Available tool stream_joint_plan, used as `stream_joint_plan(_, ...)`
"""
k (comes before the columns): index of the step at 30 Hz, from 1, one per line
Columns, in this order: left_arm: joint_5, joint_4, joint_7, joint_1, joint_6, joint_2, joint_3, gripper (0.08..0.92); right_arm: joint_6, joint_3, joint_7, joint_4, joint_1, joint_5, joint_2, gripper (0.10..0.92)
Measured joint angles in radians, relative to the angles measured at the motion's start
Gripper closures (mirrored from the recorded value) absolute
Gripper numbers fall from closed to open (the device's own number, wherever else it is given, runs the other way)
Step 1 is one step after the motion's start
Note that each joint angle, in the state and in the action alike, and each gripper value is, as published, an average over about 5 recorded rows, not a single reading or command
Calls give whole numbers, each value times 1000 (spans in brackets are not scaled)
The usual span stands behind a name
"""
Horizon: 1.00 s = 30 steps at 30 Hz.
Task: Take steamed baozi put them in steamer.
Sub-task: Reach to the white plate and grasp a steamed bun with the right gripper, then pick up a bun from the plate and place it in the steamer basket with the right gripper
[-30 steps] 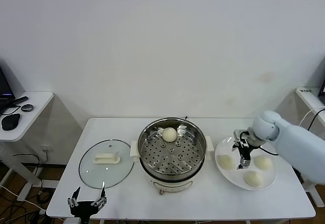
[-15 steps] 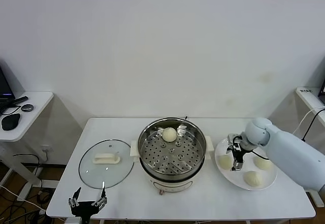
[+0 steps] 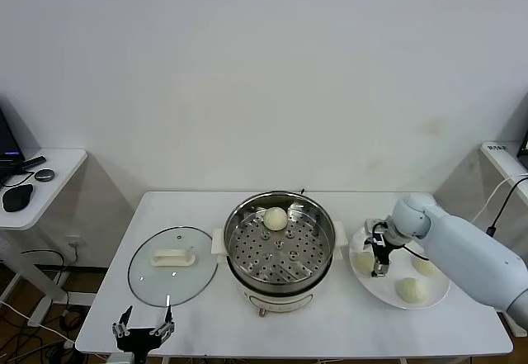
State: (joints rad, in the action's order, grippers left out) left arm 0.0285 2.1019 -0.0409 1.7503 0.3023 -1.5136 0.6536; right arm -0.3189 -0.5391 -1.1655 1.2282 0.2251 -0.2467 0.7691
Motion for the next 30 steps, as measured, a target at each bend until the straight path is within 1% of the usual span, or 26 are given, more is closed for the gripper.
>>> stream_joint_plan(3,0,-5,0,-4,0,-1,-2,177,1,1,-4,-2,3,-2,0,267)
stream_joint_plan(9,-1,-18,-1,-14,1,-2,-3,177,4,5,-10,-6,0,-3,1,439)
stream_joint_plan(12,-1,-21,-1,-16,1,-3,-5,177,4,9,-15,-6,-5,-1,-2,493)
stream_joint_plan(17,-1,-25,-3,-20,1,-3,-8,177,-2,8,-31,9,-25,15,-22,507)
stream_joint_plan(22,1,-35,-8,-32,0,-5,-15,177,-23,-41,-59,53,-106,67,-69,508)
stream_joint_plan(30,22,-48,-13,-57,-4,-3,-33,177,-110,-244,-106,161,-401,238,-105,518)
